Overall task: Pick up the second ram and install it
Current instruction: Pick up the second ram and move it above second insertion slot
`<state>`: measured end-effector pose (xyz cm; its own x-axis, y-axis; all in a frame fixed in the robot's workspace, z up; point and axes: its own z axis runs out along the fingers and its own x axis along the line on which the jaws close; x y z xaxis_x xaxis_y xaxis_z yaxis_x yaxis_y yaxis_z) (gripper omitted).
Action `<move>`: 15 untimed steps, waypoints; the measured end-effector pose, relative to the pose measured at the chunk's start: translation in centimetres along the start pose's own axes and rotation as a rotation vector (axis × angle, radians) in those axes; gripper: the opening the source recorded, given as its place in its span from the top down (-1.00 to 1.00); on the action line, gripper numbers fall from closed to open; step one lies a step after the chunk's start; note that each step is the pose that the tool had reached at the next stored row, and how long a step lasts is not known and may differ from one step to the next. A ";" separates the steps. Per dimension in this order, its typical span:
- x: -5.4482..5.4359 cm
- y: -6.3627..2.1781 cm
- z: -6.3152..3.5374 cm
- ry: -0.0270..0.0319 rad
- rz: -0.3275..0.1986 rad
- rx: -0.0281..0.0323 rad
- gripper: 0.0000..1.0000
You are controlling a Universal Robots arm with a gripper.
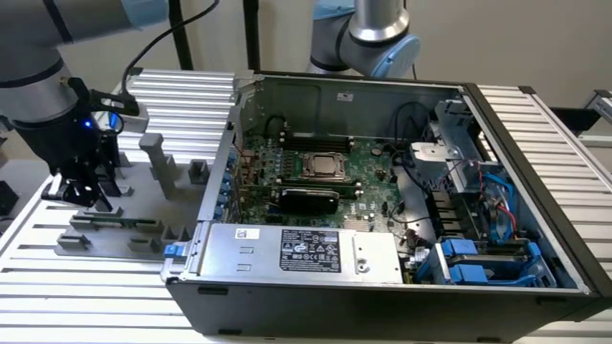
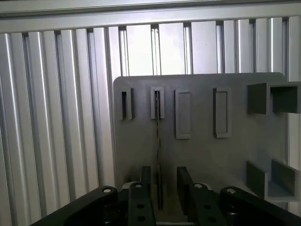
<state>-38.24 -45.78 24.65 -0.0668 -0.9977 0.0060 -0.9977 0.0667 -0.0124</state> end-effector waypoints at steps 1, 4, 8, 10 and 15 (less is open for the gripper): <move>0.0 0.00 0.20 -0.0001 0.000 0.0002 -1.00; 0.0 0.01 0.73 -0.0001 0.000 0.0001 -1.00; 0.0 0.02 1.47 0.0000 0.000 0.0000 -1.00; 0.0 0.02 1.83 -0.0001 0.000 0.0001 -1.00; 0.0 0.04 2.73 0.0000 0.000 0.0000 -1.00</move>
<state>-38.25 -45.78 21.92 -0.0663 -0.9978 0.0061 -0.9977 0.0663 -0.0124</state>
